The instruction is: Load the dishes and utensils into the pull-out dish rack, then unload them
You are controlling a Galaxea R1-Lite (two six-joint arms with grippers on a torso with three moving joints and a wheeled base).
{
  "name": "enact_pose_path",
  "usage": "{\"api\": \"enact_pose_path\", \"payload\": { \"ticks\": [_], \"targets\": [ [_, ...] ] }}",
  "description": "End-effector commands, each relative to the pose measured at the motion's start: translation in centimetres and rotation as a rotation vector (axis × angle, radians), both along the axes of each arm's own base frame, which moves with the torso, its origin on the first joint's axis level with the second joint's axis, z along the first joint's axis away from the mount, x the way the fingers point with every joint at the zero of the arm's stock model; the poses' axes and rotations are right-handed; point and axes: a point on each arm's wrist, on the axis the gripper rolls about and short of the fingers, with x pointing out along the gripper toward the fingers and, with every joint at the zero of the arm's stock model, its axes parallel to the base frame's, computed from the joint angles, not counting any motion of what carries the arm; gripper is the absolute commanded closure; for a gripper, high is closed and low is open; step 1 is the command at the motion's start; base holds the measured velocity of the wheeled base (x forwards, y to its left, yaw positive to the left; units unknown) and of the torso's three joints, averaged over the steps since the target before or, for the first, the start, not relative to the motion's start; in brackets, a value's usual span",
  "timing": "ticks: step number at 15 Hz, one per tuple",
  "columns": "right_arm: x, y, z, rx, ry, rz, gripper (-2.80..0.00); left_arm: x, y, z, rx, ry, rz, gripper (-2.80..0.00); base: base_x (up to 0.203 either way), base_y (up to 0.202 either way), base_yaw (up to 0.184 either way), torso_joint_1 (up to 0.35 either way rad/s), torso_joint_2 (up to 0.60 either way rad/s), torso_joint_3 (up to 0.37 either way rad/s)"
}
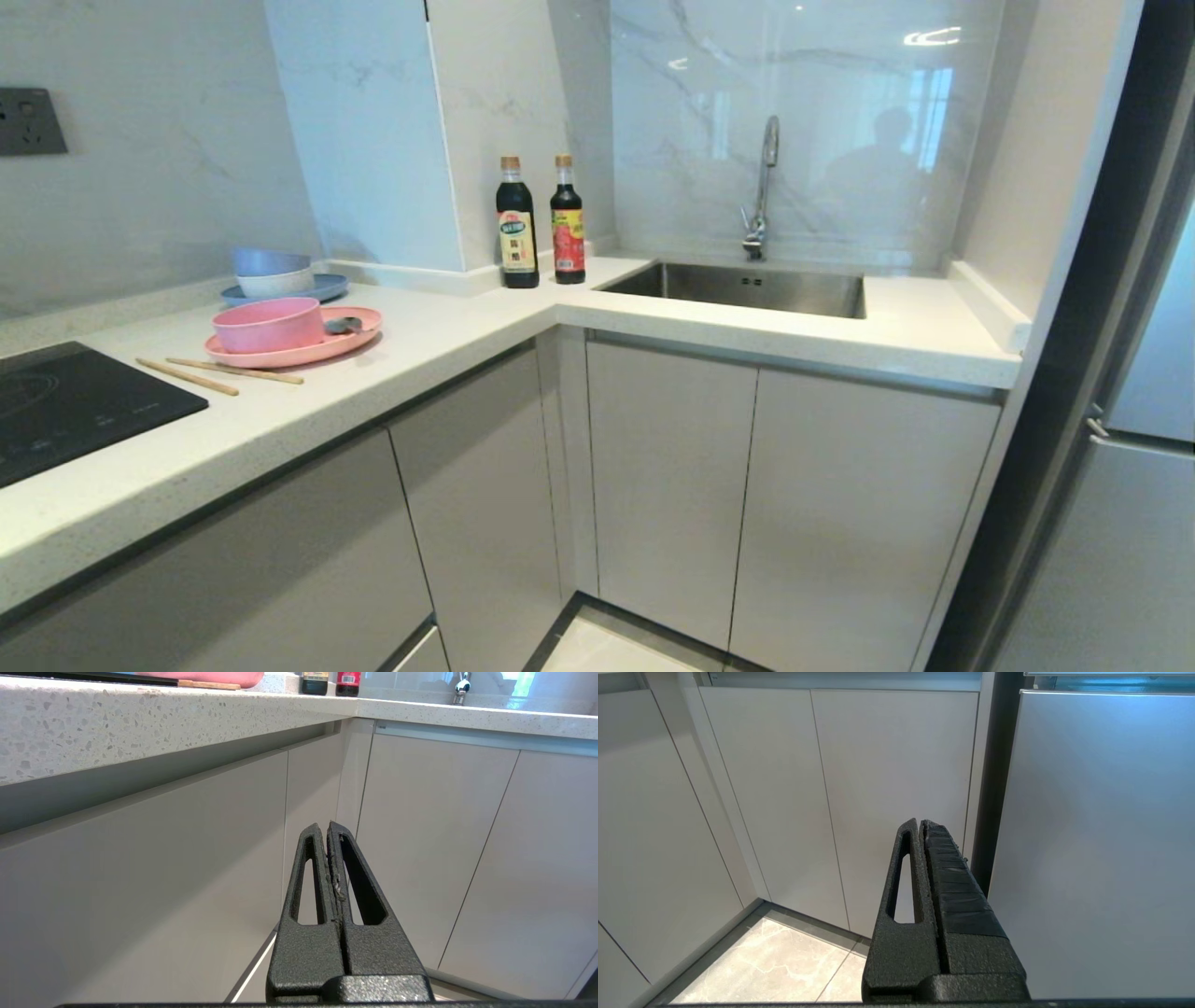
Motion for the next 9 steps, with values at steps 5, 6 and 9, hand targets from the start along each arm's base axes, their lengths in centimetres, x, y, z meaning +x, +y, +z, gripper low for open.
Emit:
{"api": "enact_pose_path", "payload": {
  "ticks": [5, 6, 9],
  "targets": [
    [0.01, 0.0, -0.06, 0.004, 0.003, 0.001, 0.0, 0.21, 0.0, -0.71, -0.001, 0.027, 0.0, 0.0, 0.0, 0.0, 0.0, 0.0, 0.0, 0.0],
    [0.01, 0.0, -0.06, 0.004, 0.003, 0.0, 0.0, 0.2, 0.0, -0.67, -0.001, 0.025, 0.0, 0.0, 0.0, 0.0, 0.0, 0.0, 0.0, 0.0],
    [0.01, 0.0, -0.06, -0.002, 0.003, 0.001, 0.0, 0.2, 0.0, -0.67, -0.001, 0.025, 0.0, 0.0, 0.0, 0.0, 0.0, 0.0, 0.0, 0.0]
  ]
}}
